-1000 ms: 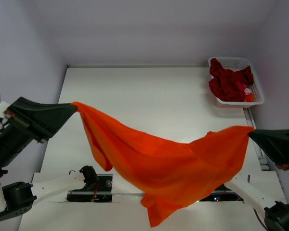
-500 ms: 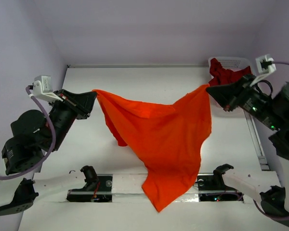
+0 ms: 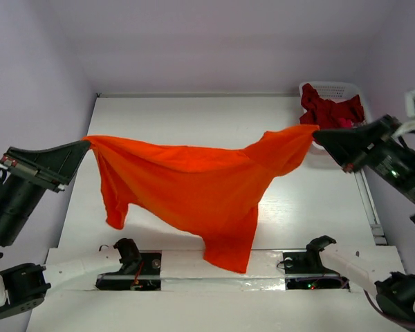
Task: Fold and stack the t-shirts
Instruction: Flatten the tshirt out
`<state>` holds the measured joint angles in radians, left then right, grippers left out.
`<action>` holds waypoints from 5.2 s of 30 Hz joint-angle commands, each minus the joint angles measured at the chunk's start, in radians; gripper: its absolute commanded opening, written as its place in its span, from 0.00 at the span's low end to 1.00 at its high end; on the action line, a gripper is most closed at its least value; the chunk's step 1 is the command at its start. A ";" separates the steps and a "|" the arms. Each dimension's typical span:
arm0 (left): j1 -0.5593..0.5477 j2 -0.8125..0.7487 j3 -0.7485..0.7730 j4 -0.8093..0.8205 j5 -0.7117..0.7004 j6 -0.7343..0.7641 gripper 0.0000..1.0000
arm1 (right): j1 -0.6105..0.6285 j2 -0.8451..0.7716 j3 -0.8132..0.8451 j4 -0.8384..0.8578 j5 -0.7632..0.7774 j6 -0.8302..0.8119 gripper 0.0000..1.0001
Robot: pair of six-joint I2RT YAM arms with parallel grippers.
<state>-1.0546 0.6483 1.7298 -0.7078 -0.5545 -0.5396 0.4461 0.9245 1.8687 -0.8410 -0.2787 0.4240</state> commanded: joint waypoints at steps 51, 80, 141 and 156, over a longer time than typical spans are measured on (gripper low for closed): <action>0.562 0.684 -0.254 0.146 -0.112 -0.188 0.00 | 0.000 0.496 -0.335 0.181 0.389 0.035 0.00; 0.849 1.300 0.197 0.082 0.047 -0.086 0.00 | 0.177 1.030 -0.163 0.128 0.216 0.004 0.00; 0.863 1.335 0.251 0.068 0.105 -0.086 0.00 | 0.226 0.984 -0.226 0.112 0.411 -0.022 0.46; 0.863 1.347 0.254 0.071 0.110 -0.080 0.00 | 0.207 1.082 -0.172 0.148 0.357 -0.031 0.45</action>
<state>-0.1925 2.0026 1.9324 -0.6403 -0.4374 -0.6323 0.6510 2.0129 1.6485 -0.7376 0.0883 0.3962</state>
